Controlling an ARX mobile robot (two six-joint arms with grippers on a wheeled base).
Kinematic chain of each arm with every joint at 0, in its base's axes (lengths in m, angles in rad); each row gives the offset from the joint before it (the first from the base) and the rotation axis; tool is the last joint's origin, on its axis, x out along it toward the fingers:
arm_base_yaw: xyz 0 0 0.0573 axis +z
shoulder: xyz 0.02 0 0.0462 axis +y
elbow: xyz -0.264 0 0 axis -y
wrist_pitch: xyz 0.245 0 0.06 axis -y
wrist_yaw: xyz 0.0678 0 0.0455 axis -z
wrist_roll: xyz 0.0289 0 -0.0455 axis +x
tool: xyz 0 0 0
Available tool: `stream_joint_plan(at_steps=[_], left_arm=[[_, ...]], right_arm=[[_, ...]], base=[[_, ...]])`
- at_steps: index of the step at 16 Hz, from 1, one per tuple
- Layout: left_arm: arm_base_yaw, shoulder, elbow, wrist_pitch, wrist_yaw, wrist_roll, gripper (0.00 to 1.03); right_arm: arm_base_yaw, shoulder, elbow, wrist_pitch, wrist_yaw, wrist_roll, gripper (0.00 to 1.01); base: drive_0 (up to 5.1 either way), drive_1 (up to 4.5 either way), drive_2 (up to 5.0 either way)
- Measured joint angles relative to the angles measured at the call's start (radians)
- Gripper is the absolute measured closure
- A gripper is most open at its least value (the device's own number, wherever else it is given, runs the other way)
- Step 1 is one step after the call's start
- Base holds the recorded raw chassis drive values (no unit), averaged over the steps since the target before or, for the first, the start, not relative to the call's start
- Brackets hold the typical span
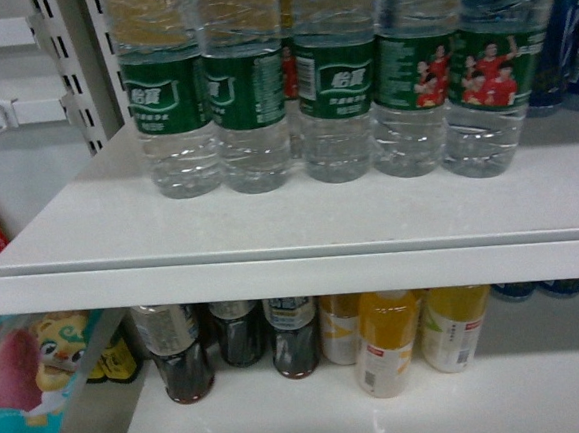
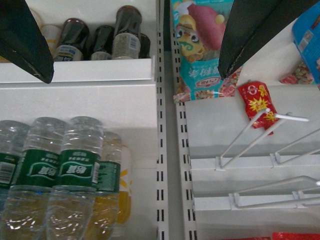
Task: Move water from second to third shelf
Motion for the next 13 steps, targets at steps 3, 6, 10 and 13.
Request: stream_joint_plan(at_steps=[3, 6, 10, 13], left_arm=[[0.0, 0.0, 0.0, 0.0, 0.0, 0.0, 0.05], [0.0, 0.0, 0.0, -0.001, 0.0, 0.0, 0.05], [0.0, 0.0, 0.0, -0.001, 0.0, 0.0, 0.05], [0.0, 0.0, 0.0, -0.001, -0.003, 0.0, 0.05]], right_arm=[[0.0, 0.0, 0.0, -0.001, 0.0, 0.0, 0.64], [0.0, 0.0, 0.0, -0.001, -0.001, 0.0, 0.64], [0.0, 0.0, 0.0, -0.003, 0.0, 0.0, 0.64], [0.0, 0.0, 0.0, -0.001, 0.0, 0.0, 0.64]], base=[[-4.8, 2.53, 2.5], [-4.9, 2.44, 2.4], [-5.0, 2.4, 2.4], [0.0, 0.0, 0.0]])
